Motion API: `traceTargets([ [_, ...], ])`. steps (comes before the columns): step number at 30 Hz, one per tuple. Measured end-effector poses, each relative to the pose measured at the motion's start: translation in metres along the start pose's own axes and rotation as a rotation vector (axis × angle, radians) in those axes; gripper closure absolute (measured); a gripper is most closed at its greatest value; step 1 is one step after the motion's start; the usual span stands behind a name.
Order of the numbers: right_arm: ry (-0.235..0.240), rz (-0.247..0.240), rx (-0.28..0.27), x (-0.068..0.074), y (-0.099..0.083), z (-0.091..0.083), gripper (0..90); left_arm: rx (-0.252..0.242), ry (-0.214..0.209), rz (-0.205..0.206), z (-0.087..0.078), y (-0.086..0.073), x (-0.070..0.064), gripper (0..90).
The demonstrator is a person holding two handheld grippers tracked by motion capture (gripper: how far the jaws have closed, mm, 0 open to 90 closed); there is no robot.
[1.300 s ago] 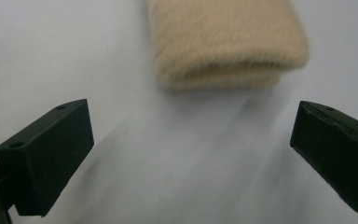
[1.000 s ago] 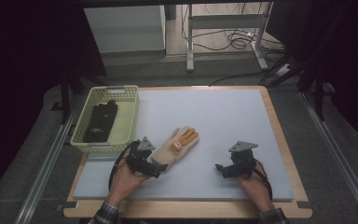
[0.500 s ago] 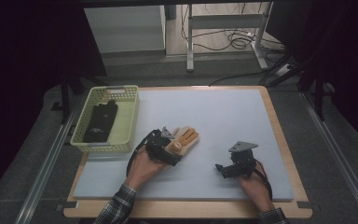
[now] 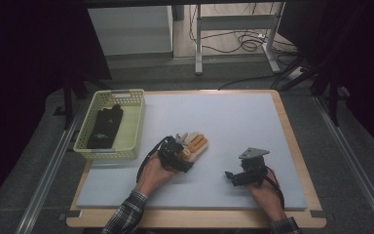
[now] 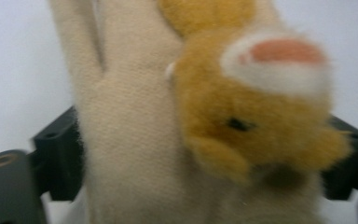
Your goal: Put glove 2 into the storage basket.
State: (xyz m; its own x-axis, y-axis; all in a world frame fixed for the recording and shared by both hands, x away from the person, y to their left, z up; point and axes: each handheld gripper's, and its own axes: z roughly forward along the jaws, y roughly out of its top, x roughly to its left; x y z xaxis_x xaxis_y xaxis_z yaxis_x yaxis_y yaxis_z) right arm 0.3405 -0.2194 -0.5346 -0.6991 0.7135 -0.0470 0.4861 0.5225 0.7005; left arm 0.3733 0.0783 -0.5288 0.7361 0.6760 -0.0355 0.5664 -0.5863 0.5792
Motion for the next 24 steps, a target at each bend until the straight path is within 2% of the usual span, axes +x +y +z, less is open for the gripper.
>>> traceTargets([
  [4, 0.001, 0.002, -0.001, 0.0, 0.0, 0.0, 3.4, 0.012, -0.013, 0.017, -0.003, 0.002, -0.003, 28.9],
  [6, 0.0, 0.001, -0.001, 0.0, 0.0, 0.0, 3.4, 0.018, -0.015, 0.024, -0.005, 0.003, -0.004, 38.8],
  [12, 0.0, 0.001, 0.0, 0.0, 0.0, 0.0, 3.4, 0.03, -0.016, 0.014, -0.008, 0.004, -0.006, 57.3],
  [18, 0.0, 0.001, 0.0, 0.0, 0.0, 0.0, 3.4, 0.014, -0.029, -0.031, -0.01, 0.002, -0.004, 62.4],
  [21, 0.0, 0.001, 0.0, 0.0, 0.0, 0.0, 3.4, 0.017, -0.004, -0.035, -0.012, 0.005, -0.002, 62.5],
  [24, -0.001, 0.002, 0.0, 0.0, 0.0, 0.0, 3.4, -0.002, 0.018, -0.05, -0.017, 0.009, 0.001, 62.5],
])
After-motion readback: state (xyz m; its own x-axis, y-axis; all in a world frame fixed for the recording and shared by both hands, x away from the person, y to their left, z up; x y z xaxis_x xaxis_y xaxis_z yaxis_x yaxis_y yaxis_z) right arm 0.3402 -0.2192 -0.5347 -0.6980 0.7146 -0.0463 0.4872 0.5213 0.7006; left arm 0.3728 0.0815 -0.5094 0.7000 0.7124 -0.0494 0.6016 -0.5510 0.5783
